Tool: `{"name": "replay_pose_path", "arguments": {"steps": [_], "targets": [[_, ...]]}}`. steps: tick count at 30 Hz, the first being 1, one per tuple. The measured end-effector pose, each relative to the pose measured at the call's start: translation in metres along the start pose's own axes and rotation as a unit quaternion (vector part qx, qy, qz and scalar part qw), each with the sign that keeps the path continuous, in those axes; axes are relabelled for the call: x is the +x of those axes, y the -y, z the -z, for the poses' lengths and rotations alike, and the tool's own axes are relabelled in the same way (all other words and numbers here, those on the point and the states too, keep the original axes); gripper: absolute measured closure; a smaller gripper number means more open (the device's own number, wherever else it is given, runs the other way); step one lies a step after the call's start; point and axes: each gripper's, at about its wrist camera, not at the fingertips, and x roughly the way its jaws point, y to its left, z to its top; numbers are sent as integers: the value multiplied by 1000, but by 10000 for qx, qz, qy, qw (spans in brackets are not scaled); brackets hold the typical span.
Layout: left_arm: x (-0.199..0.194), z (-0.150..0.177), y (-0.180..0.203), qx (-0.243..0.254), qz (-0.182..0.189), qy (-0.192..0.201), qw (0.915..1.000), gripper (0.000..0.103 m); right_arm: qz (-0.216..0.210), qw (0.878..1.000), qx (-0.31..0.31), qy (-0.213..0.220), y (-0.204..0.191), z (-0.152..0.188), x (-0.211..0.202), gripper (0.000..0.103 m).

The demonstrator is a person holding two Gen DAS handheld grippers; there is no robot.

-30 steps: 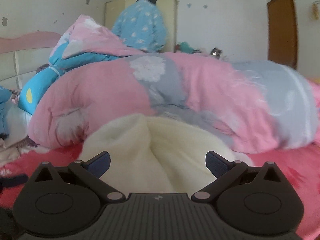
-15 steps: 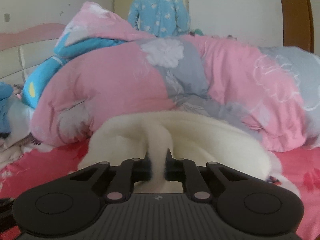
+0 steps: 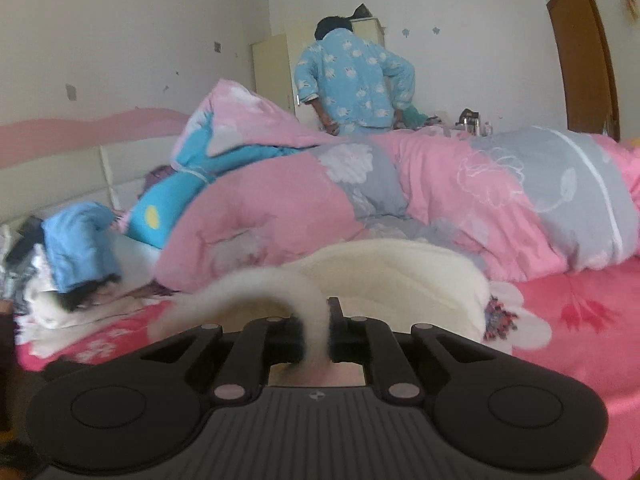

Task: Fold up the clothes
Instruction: 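Grasp the sweater edge with the left gripper while the right gripper grasps another edge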

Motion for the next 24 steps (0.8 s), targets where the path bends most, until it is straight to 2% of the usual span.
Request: {"name": "replay_pose_path", "arguments": {"steps": [2, 6, 10, 14, 17, 18, 19, 24], "targets": [[-5, 8, 6, 51, 102, -75, 9999, 87, 55, 9999, 137, -46, 0, 12, -24, 94], [-16, 24, 17, 152, 305, -226, 9992, 89, 466, 9967, 545, -384, 18, 46, -49, 94], [-26, 40, 28, 254, 508, -376, 9977, 87, 892, 9865, 1055, -884, 47, 82, -49, 94], [-35, 44, 18, 40, 399, -317, 9987, 87, 1077, 9826, 837, -1262, 46, 97, -41, 92], [-41, 44, 6, -182, 254, -231, 9992, 86, 1115, 9820, 448, -1457, 36, 96, -46, 80], [-43, 44, 2, -257, 206, -208, 9992, 86, 1156, 9818, 337, -1466, 34, 95, -52, 66], [-43, 45, -2, -331, 152, -217, 9991, 86, 1193, 9816, 234, -1469, 32, 93, -59, 59], [-25, 45, -21, -700, -56, -503, 9963, 85, 1165, 9825, 145, -1445, 30, 80, -87, 51]]}}
